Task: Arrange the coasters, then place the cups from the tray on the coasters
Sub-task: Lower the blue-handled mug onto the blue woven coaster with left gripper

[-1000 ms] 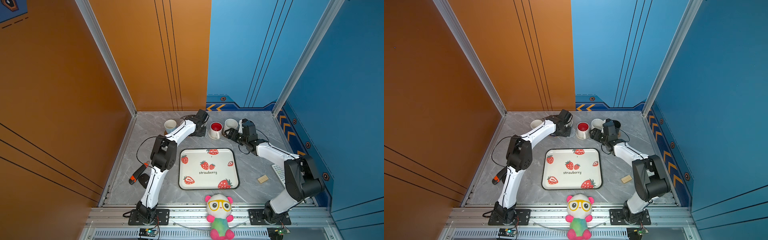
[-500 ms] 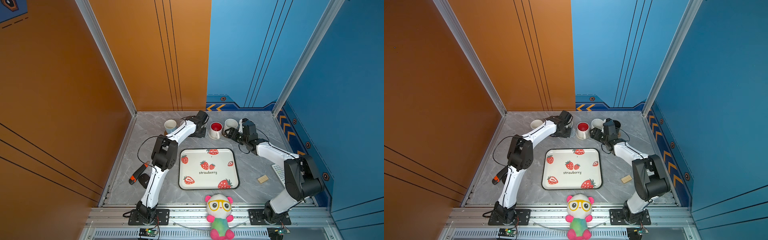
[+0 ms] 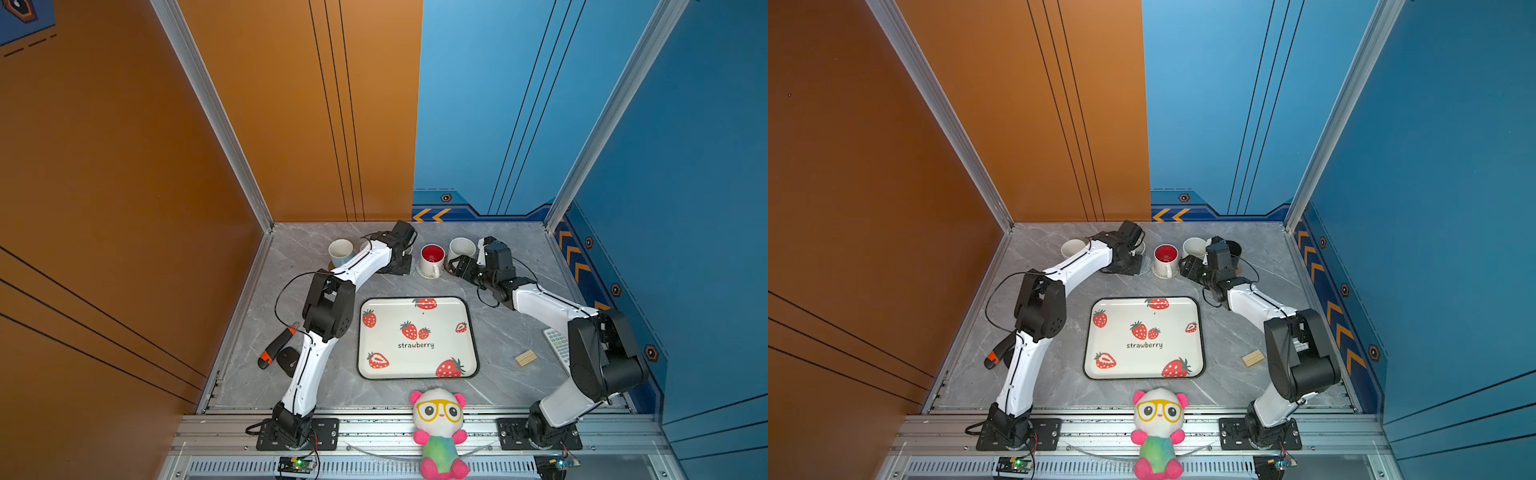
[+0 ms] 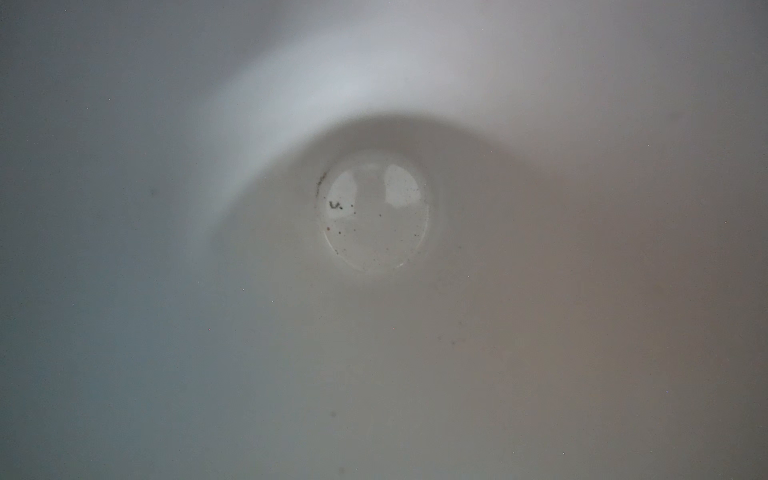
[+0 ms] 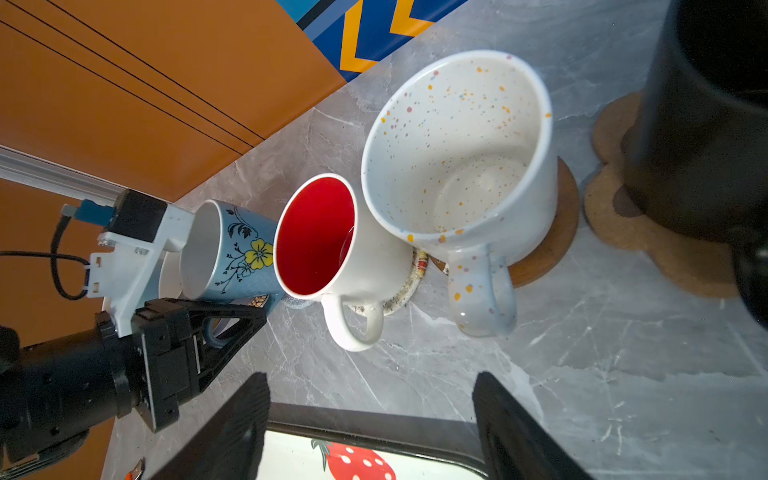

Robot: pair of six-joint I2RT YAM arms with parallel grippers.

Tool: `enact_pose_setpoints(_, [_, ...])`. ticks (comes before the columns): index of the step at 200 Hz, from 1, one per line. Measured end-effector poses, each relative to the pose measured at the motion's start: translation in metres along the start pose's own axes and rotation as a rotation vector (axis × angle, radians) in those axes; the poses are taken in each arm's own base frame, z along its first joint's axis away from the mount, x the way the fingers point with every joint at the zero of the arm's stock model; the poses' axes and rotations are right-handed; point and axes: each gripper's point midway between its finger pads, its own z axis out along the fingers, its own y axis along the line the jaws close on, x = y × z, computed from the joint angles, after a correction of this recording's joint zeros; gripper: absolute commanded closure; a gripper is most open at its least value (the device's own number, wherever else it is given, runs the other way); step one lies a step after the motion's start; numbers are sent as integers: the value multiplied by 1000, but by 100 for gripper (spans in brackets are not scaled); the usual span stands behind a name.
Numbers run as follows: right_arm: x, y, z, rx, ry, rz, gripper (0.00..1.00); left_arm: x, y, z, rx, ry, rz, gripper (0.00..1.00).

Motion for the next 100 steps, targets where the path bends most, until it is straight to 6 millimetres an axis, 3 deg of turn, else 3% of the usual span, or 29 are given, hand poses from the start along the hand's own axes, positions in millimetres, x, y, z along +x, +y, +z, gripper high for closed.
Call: enact_pose_setpoints(100, [0, 0, 0, 0, 1, 0, 25, -1, 0, 0, 1, 1, 0, 89])
